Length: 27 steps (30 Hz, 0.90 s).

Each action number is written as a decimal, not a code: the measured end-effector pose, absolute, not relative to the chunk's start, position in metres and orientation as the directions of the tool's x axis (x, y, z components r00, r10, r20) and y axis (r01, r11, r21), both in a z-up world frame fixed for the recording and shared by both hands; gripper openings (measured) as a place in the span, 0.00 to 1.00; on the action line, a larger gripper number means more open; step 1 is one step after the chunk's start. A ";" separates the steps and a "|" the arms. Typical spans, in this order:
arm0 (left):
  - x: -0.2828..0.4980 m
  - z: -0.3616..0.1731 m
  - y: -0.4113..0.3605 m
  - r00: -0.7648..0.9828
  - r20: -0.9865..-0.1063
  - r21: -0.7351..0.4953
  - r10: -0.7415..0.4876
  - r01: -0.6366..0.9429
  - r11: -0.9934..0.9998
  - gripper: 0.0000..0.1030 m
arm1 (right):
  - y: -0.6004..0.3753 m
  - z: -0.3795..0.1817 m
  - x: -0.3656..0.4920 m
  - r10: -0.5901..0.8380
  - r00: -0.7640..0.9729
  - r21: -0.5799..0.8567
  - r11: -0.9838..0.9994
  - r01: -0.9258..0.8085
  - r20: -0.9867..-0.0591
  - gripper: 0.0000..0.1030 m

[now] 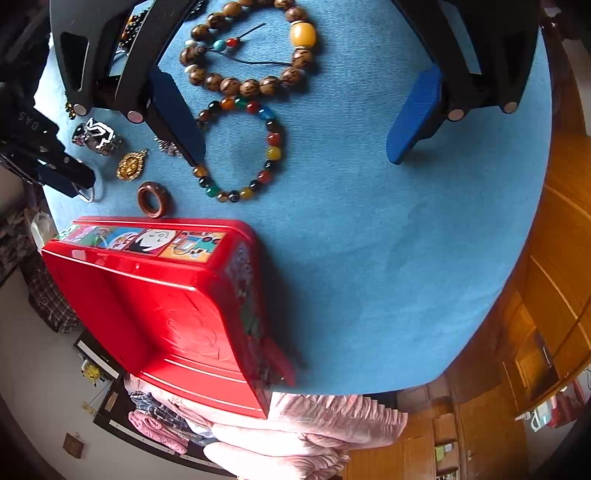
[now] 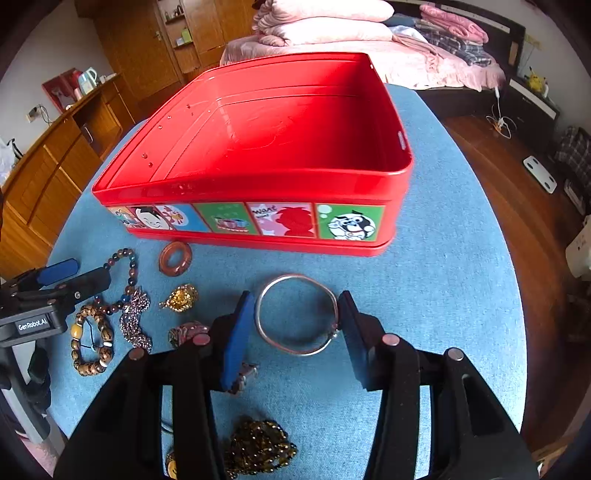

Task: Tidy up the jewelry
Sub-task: 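Close the right tool on the silver bangle while the left tool grasps the colored bead bracelet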

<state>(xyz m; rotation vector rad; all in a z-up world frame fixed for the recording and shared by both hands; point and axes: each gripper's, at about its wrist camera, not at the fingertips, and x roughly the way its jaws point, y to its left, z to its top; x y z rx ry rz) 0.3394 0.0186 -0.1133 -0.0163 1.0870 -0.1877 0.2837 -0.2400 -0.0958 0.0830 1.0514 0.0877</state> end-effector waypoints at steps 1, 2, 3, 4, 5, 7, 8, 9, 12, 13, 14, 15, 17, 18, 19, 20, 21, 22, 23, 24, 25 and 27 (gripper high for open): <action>0.339 -0.113 0.019 0.450 -0.879 -0.102 -0.159 0.148 0.984 0.93 | -0.240 -0.096 0.284 0.111 0.493 0.111 0.993 -0.029 -0.863 0.44; 0.339 -0.114 0.018 0.448 -0.880 -0.097 -0.159 0.159 0.983 0.93 | -0.241 -0.096 0.284 0.113 0.494 0.113 0.993 -0.029 -0.862 0.44; 0.339 -0.115 0.016 0.445 -0.882 -0.088 -0.156 0.169 0.982 0.92 | -0.241 -0.096 0.284 0.111 0.494 0.110 0.993 -0.031 -0.862 0.44; 0.339 -0.116 0.014 0.441 -0.885 -0.078 -0.150 0.178 0.981 0.86 | -0.240 -0.096 0.284 0.109 0.495 0.106 0.994 -0.033 -0.862 0.44; 0.338 -0.118 0.010 0.441 -0.889 -0.047 -0.125 0.183 0.982 0.80 | -0.240 -0.096 0.283 0.108 0.496 0.105 0.994 -0.034 -0.861 0.44; 0.337 -0.119 0.005 0.459 -0.884 0.003 -0.087 0.192 0.981 0.73 | -0.240 -0.097 0.282 0.110 0.496 0.106 0.994 -0.036 -0.861 0.44; 0.337 -0.117 0.005 0.460 -0.883 0.000 -0.091 0.195 0.981 0.63 | -0.241 -0.096 0.282 0.110 0.496 0.107 0.994 -0.036 -0.861 0.44; 0.336 -0.116 0.005 0.466 -0.881 0.005 -0.086 0.190 0.982 0.54 | -0.240 -0.097 0.281 0.110 0.497 0.107 0.994 -0.036 -0.861 0.44; 0.337 -0.112 0.007 0.456 -0.883 -0.021 -0.108 0.190 0.982 0.08 | -0.240 -0.097 0.280 0.110 0.498 0.106 0.994 -0.035 -0.860 0.44; 0.336 -0.112 0.007 0.452 -0.884 -0.033 -0.117 0.189 0.981 0.08 | -0.241 -0.096 0.279 0.112 0.500 0.108 0.993 -0.036 -0.859 0.44; 0.336 -0.111 0.009 0.454 -0.882 -0.043 -0.126 0.190 0.981 0.08 | -0.241 -0.096 0.279 0.116 0.501 0.112 0.993 -0.038 -0.857 0.44; 0.335 -0.110 0.011 0.457 -0.878 -0.059 -0.142 0.191 0.980 0.08 | -0.241 -0.095 0.277 0.118 0.503 0.114 0.993 -0.039 -0.856 0.44; 0.331 -0.106 0.015 0.464 -0.868 -0.100 -0.177 0.185 0.978 0.08 | -0.241 -0.094 0.275 0.121 0.508 0.115 0.992 -0.044 -0.853 0.44; 0.328 -0.103 0.017 0.474 -0.861 -0.109 -0.185 0.183 0.977 0.08 | -0.241 -0.092 0.273 0.121 0.512 0.114 0.992 -0.046 -0.851 0.44; 0.325 -0.097 0.018 0.489 -0.850 -0.117 -0.195 0.186 0.976 0.08 | -0.241 -0.090 0.272 0.120 0.515 0.112 0.993 -0.047 -0.849 0.44; 0.321 -0.095 0.020 0.499 -0.842 -0.124 -0.206 0.191 0.974 0.08 | -0.241 -0.087 0.270 0.122 0.521 0.111 0.992 -0.052 -0.845 0.44; 0.317 -0.089 0.020 0.512 -0.830 -0.137 -0.223 0.200 0.970 0.08 | -0.240 -0.084 0.268 0.124 0.528 0.110 0.992 -0.058 -0.840 0.44; 0.313 -0.080 0.019 0.525 -0.816 -0.148 -0.241 0.213 0.966 0.08 | -0.238 -0.080 0.266 0.128 0.536 0.109 0.992 -0.067 -0.834 0.44; 0.311 -0.074 0.017 0.536 -0.806 -0.152 -0.251 0.222 0.963 0.08 | -0.237 -0.074 0.264 0.132 0.547 0.107 0.991 -0.076 -0.827 0.44; 0.309 -0.068 0.015 0.546 -0.796 -0.156 -0.260 0.231 0.960 0.08 | -0.236 -0.069 0.263 0.136 0.556 0.107 0.991 -0.084 -0.820 0.44; 0.306 -0.059 0.013 0.559 -0.781 -0.163 -0.278 0.248 0.955 0.08 | -0.235 -0.063 0.263 0.141 0.562 0.109 0.990 -0.091 -0.815 0.44; 0.303 -0.044 0.007 0.576 -0.757 -0.176 -0.308 0.275 0.945 0.08 | -0.234 -0.051 0.261 0.150 0.578 0.108 0.988 -0.107 -0.802 0.44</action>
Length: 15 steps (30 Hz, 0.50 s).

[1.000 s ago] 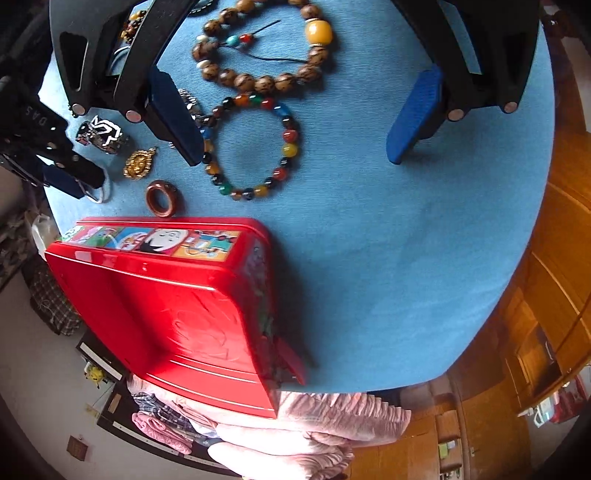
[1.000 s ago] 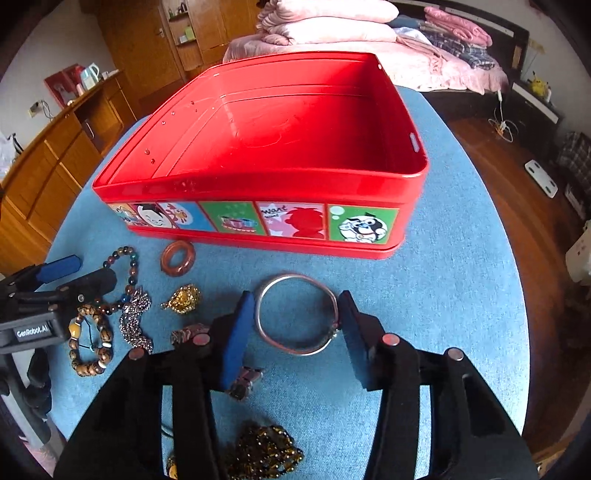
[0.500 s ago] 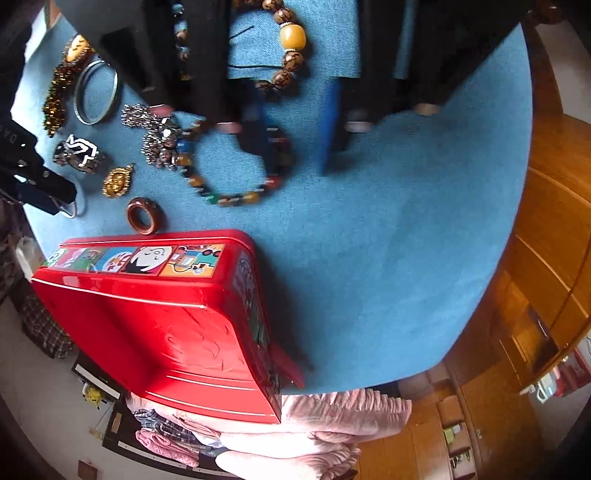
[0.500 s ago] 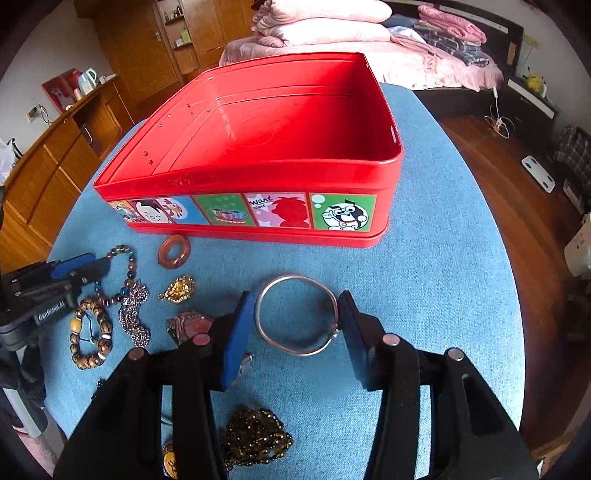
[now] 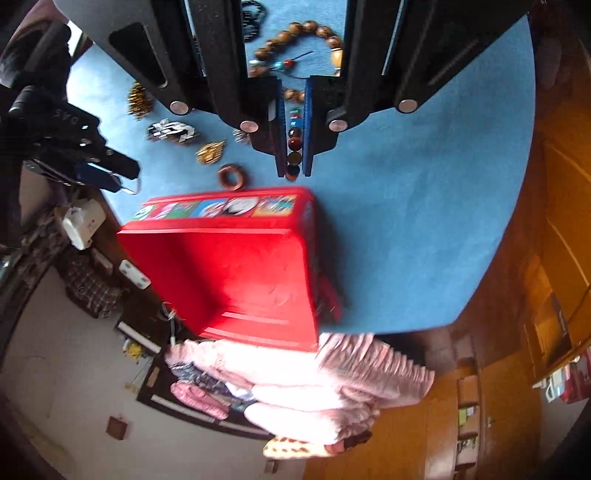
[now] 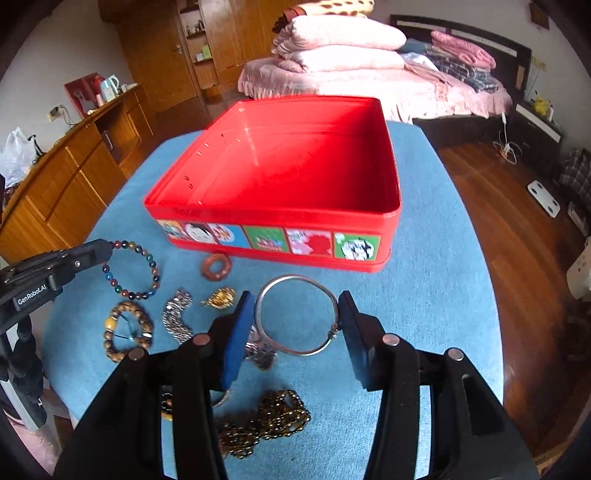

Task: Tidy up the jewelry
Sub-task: 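Close the right tool on the silver bangle while the left tool grasps the colored bead bracelet, then carry both items into the red tin and open both tools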

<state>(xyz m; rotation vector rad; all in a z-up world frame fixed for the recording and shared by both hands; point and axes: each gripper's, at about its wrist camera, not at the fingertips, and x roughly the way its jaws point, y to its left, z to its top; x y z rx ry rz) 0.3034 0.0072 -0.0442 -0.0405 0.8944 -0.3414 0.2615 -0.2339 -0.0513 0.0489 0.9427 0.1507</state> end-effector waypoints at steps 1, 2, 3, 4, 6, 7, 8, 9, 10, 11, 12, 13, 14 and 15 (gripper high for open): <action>0.302 -0.036 0.005 0.587 -0.743 -0.180 -0.322 0.287 0.941 0.08 | -0.234 -0.045 0.261 0.153 0.587 0.107 0.988 -0.112 -0.795 0.44; 0.302 -0.031 0.002 0.594 -0.733 -0.182 -0.331 0.297 0.937 0.08 | -0.234 -0.039 0.262 0.157 0.596 0.107 0.987 -0.118 -0.787 0.44; 0.301 -0.023 -0.001 0.602 -0.719 -0.189 -0.347 0.311 0.931 0.08 | -0.234 -0.034 0.262 0.161 0.604 0.108 0.986 -0.123 -0.781 0.44; 0.302 -0.016 -0.004 0.607 -0.707 -0.198 -0.364 0.324 0.925 0.08 | -0.234 -0.027 0.264 0.164 0.613 0.108 0.986 -0.128 -0.773 0.44; 0.309 -0.002 -0.010 0.617 -0.686 -0.209 -0.386 0.341 0.917 0.08 | -0.233 -0.016 0.272 0.155 0.630 0.097 0.987 -0.125 -0.761 0.44; 0.314 0.004 -0.014 0.624 -0.675 -0.212 -0.393 0.346 0.914 0.08 | -0.233 -0.012 0.276 0.150 0.637 0.092 0.988 -0.123 -0.756 0.44; 0.319 0.008 -0.019 0.630 -0.667 -0.215 -0.398 0.348 0.912 0.08 | -0.233 -0.008 0.281 0.146 0.643 0.088 0.989 -0.122 -0.752 0.44; 0.326 0.012 -0.022 0.635 -0.658 -0.221 -0.404 0.350 0.910 0.08 | -0.234 -0.006 0.289 0.144 0.647 0.086 0.989 -0.120 -0.749 0.44; 0.331 0.014 -0.026 0.639 -0.652 -0.224 -0.408 0.352 0.909 0.08 | -0.236 -0.005 0.297 0.139 0.649 0.084 0.990 -0.115 -0.748 0.44; 0.338 0.015 -0.030 0.646 -0.645 -0.223 -0.409 0.353 0.909 0.08 | -0.238 -0.006 0.307 0.128 0.652 0.078 0.991 -0.105 -0.747 0.44; 0.346 0.015 -0.034 0.647 -0.643 -0.224 -0.409 0.352 0.909 0.08 | -0.239 -0.007 0.315 0.123 0.653 0.077 0.992 -0.099 -0.747 0.44; 0.357 0.013 -0.040 0.644 -0.645 -0.230 -0.412 0.351 0.908 0.08 | -0.241 -0.010 0.325 0.123 0.650 0.080 0.992 -0.096 -0.750 0.44; 0.363 0.012 -0.044 0.638 -0.650 -0.233 -0.413 0.350 0.907 0.08 | -0.243 -0.015 0.335 0.124 0.642 0.086 0.992 -0.090 -0.757 0.44; 0.374 0.008 -0.049 0.626 -0.661 -0.241 -0.414 0.346 0.907 0.08 | -0.245 -0.020 0.343 0.126 0.635 0.092 0.992 -0.085 -0.762 0.44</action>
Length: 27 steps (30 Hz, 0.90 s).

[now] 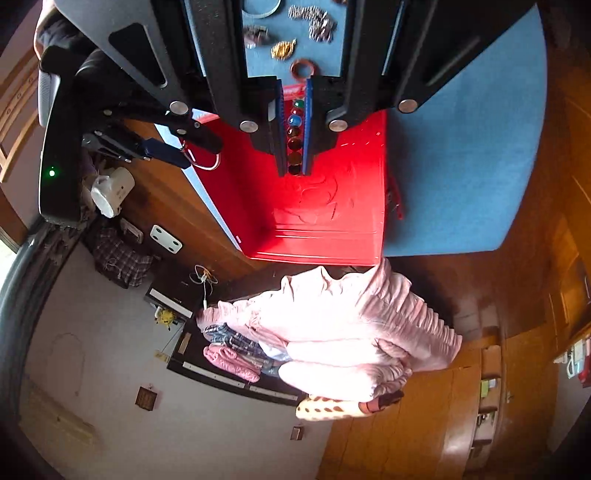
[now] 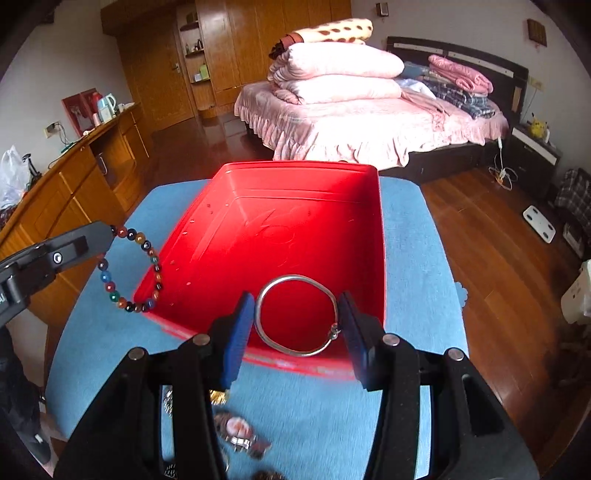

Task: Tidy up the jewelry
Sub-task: 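Carry both items into the red tin and open both tools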

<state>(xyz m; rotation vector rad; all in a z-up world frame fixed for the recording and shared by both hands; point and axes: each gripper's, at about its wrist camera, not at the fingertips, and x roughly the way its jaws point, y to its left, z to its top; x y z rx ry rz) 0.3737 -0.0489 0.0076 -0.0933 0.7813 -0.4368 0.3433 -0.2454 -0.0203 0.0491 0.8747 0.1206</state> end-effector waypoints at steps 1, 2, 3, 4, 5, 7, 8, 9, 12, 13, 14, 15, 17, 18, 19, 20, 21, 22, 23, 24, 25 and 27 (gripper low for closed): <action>0.383 0.003 -0.053 0.614 -0.672 -0.245 -0.414 0.343 0.907 0.08 | -0.246 -0.025 0.350 0.127 0.629 0.096 0.992 -0.084 -0.767 0.44; 0.395 -0.004 -0.057 0.602 -0.690 -0.242 -0.403 0.334 0.911 0.08 | -0.247 -0.030 0.357 0.125 0.622 0.095 0.992 -0.082 -0.773 0.45; 0.404 -0.012 -0.060 0.593 -0.705 -0.235 -0.390 0.324 0.916 0.08 | -0.247 -0.034 0.361 0.121 0.618 0.092 0.993 -0.079 -0.777 0.45; 0.410 -0.016 -0.062 0.586 -0.715 -0.231 -0.381 0.317 0.920 0.08 | -0.247 -0.037 0.364 0.118 0.614 0.089 0.993 -0.078 -0.780 0.45; 0.417 -0.023 -0.063 0.575 -0.726 -0.234 -0.379 0.311 0.921 0.08 | -0.247 -0.041 0.369 0.121 0.612 0.087 0.993 -0.084 -0.781 0.47; 0.422 -0.031 -0.064 0.565 -0.731 -0.244 -0.383 0.307 0.920 0.11 | -0.245 -0.045 0.369 0.122 0.615 0.081 0.992 -0.094 -0.779 0.59; 0.424 -0.034 -0.063 0.570 -0.734 -0.233 -0.371 0.301 0.925 0.20 | -0.244 -0.046 0.368 0.116 0.622 0.073 0.993 -0.094 -0.774 0.60; 0.422 -0.037 -0.063 0.576 -0.734 -0.219 -0.360 0.300 0.928 0.24 | -0.245 -0.046 0.367 0.108 0.628 0.062 0.994 -0.095 -0.770 0.60; 0.413 -0.036 -0.055 0.604 -0.720 -0.186 -0.341 0.305 0.934 0.40 | -0.247 -0.044 0.359 0.120 0.644 0.069 0.992 -0.105 -0.755 0.61; 0.408 -0.036 -0.053 0.609 -0.716 -0.183 -0.341 0.308 0.934 0.45 | -0.246 -0.043 0.353 0.128 0.650 0.075 0.991 -0.109 -0.749 0.63; 0.400 -0.035 -0.048 0.616 -0.711 -0.178 -0.339 0.308 0.935 0.52 | -0.247 -0.041 0.345 0.135 0.658 0.079 0.990 -0.113 -0.741 0.67; 0.391 -0.033 -0.042 0.630 -0.701 -0.172 -0.333 0.304 0.937 0.56 | -0.248 -0.039 0.338 0.139 0.667 0.080 0.990 -0.118 -0.732 0.70; 0.374 -0.030 -0.032 0.658 -0.682 -0.153 -0.320 0.300 0.942 0.66 | -0.247 -0.036 0.317 0.150 0.691 0.076 0.988 -0.136 -0.707 0.72; 0.365 -0.030 -0.026 0.669 -0.675 -0.138 -0.311 0.299 0.944 0.66 | -0.247 -0.035 0.308 0.155 0.699 0.075 0.987 -0.143 -0.698 0.73; 0.356 -0.029 -0.021 0.679 -0.671 -0.123 -0.300 0.296 0.947 0.67 | -0.247 -0.034 0.297 0.165 0.708 0.081 0.985 -0.152 -0.686 0.73; 0.345 -0.028 -0.015 0.690 -0.662 -0.116 -0.293 0.292 0.950 0.68 | -0.247 -0.033 0.285 0.180 0.714 0.091 0.983 -0.161 -0.676 0.75; 0.337 -0.028 -0.011 0.695 -0.657 -0.115 -0.291 0.290 0.950 0.69 | -0.247 -0.033 0.276 0.192 0.718 0.101 0.981 -0.167 -0.669 0.76; 0.326 -0.028 -0.004 0.703 -0.651 -0.113 -0.288 0.286 0.952 0.71 | -0.247 -0.034 0.265 0.206 0.721 0.112 0.978 -0.176 -0.661 0.77; 0.317 -0.028 0.000 0.709 -0.648 -0.107 -0.280 0.279 0.954 0.73 | -0.247 -0.034 0.257 0.213 0.722 0.117 0.976 -0.182 -0.658 0.77; 0.310 -0.028 0.004 0.714 -0.646 -0.101 -0.271 0.271 0.957 0.74 | -0.247 -0.036 0.248 0.217 0.722 0.119 0.975 -0.185 -0.657 0.77; 0.301 -0.030 0.008 0.721 -0.644 -0.093 -0.256 0.258 0.962 0.75 | -0.248 -0.037 0.241 0.218 0.723 0.123 0.975 -0.183 -0.656 0.77; 0.285 -0.033 0.015 0.733 -0.639 -0.079 -0.235 0.242 0.967 0.77 | -0.249 -0.041 0.229 0.227 0.720 0.142 0.974 -0.177 -0.656 0.78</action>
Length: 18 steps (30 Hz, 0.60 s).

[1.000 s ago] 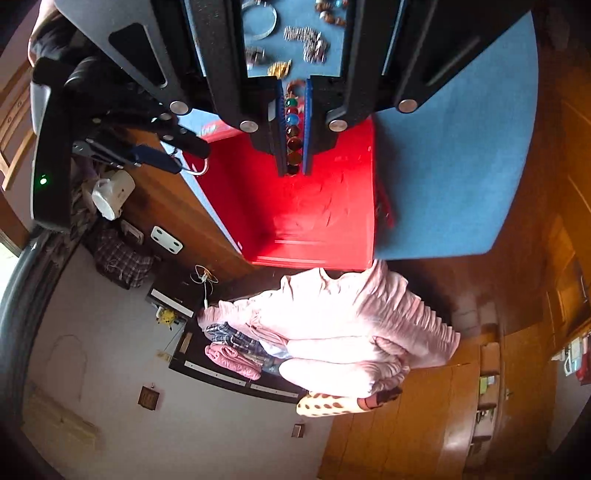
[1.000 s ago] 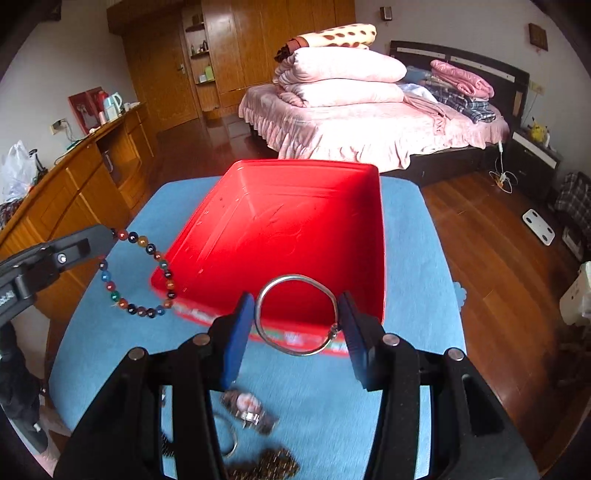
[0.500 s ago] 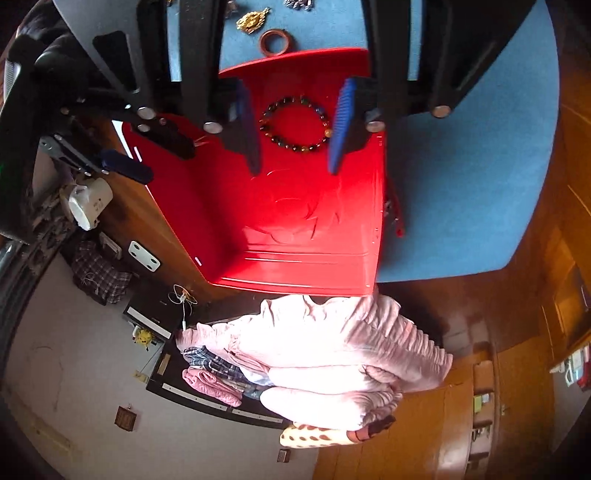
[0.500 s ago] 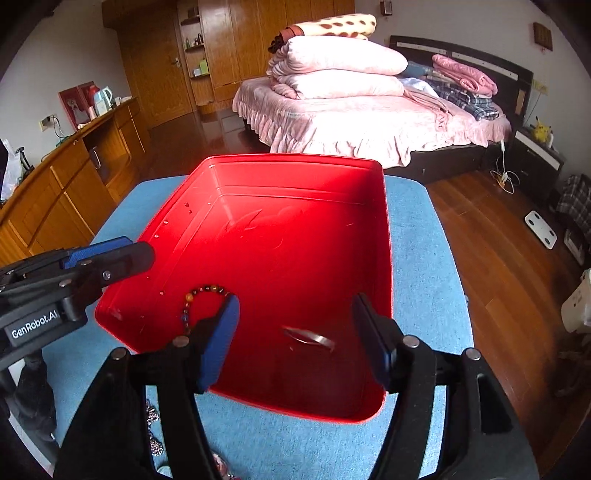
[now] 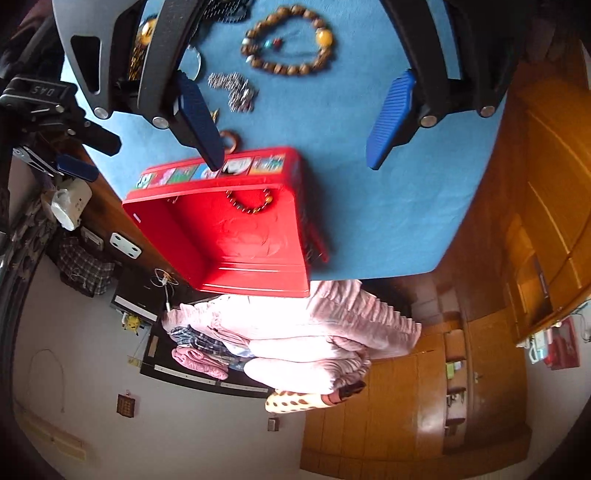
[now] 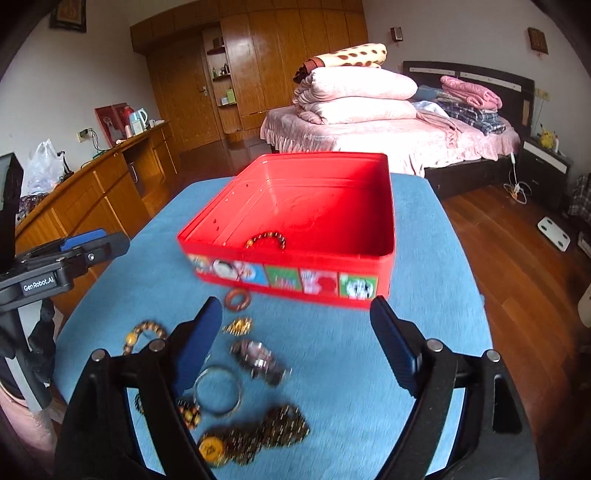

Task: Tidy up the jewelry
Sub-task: 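Carry both items into the red tin and open both tools, then grasp the brown bead necklace pendant with the right tool while the left tool grasps the wooden bead bracelet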

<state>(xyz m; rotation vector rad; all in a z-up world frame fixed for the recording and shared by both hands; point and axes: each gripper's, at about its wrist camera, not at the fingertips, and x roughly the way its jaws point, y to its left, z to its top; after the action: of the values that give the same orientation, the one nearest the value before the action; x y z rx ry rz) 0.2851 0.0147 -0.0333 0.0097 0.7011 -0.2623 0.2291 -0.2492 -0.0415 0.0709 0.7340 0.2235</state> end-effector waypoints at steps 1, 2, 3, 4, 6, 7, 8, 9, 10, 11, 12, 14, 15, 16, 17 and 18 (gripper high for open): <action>0.279 -0.036 0.017 0.735 -0.639 -0.072 -0.228 0.238 0.969 0.80 | -0.249 -0.044 0.224 0.229 0.719 0.151 0.973 -0.172 -0.656 0.79; 0.272 -0.039 0.020 0.734 -0.643 -0.065 -0.218 0.231 0.971 0.82 | -0.249 -0.046 0.218 0.226 0.719 0.156 0.974 -0.163 -0.657 0.83; 0.267 -0.043 0.022 0.735 -0.646 -0.060 -0.207 0.221 0.973 0.83 | -0.249 -0.049 0.213 0.219 0.721 0.157 0.976 -0.153 -0.658 0.85; 0.260 -0.048 0.024 0.735 -0.650 -0.052 -0.195 0.213 0.976 0.83 | -0.248 -0.053 0.208 0.210 0.723 0.153 0.978 -0.145 -0.658 0.85; 0.248 -0.056 0.026 0.730 -0.660 -0.037 -0.177 0.203 0.978 0.86 | -0.246 -0.061 0.197 0.192 0.722 0.147 0.981 -0.126 -0.665 0.86; 0.241 -0.062 0.028 0.729 -0.664 -0.026 -0.164 0.197 0.980 0.87 | -0.245 -0.066 0.192 0.185 0.719 0.150 0.982 -0.113 -0.670 0.86; 0.234 -0.067 0.030 0.730 -0.666 -0.019 -0.155 0.190 0.982 0.88 | -0.245 -0.070 0.187 0.184 0.713 0.156 0.982 -0.105 -0.677 0.87; 0.228 -0.072 0.032 0.733 -0.665 -0.010 -0.144 0.184 0.983 0.88 | -0.245 -0.076 0.183 0.186 0.704 0.163 0.982 -0.100 -0.685 0.87; 0.221 -0.077 0.033 0.738 -0.662 0.003 -0.131 0.177 0.984 0.89 | -0.244 -0.080 0.179 0.185 0.699 0.164 0.982 -0.098 -0.691 0.87; 0.215 -0.082 0.035 0.740 -0.662 0.014 -0.120 0.172 0.985 0.89 | -0.241 -0.084 0.172 0.183 0.695 0.163 0.982 -0.096 -0.696 0.88; 0.211 -0.085 0.034 0.741 -0.663 0.025 -0.107 0.164 0.986 0.89 | -0.240 -0.087 0.168 0.180 0.689 0.162 0.983 -0.091 -0.703 0.88; 0.204 -0.091 0.035 0.736 -0.671 0.033 -0.095 0.157 0.987 0.89 | -0.236 -0.092 0.161 0.186 0.669 0.174 0.981 -0.086 -0.719 0.88; 0.201 -0.094 0.036 0.732 -0.674 0.028 -0.098 0.158 0.987 0.89 | -0.234 -0.093 0.158 0.191 0.659 0.182 0.980 -0.083 -0.727 0.88; 0.199 -0.096 0.037 0.731 -0.676 0.025 -0.099 0.157 0.987 0.89 | -0.235 -0.094 0.155 0.198 0.655 0.191 0.978 -0.083 -0.729 0.88; 0.197 -0.097 0.039 0.729 -0.678 0.021 -0.097 0.151 0.988 0.89 | -0.233 -0.094 0.151 0.204 0.657 0.198 0.976 -0.085 -0.726 0.88; 0.195 -0.098 0.040 0.727 -0.679 0.017 -0.097 0.148 0.989 0.89 | -0.231 -0.093 0.149 0.207 0.658 0.200 0.976 -0.087 -0.724 0.88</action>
<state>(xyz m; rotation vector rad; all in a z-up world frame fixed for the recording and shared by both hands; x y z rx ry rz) 0.1955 0.0403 -0.0980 0.0718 0.7443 -0.1351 0.1490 -0.2315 -0.0928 0.1531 0.8368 0.1675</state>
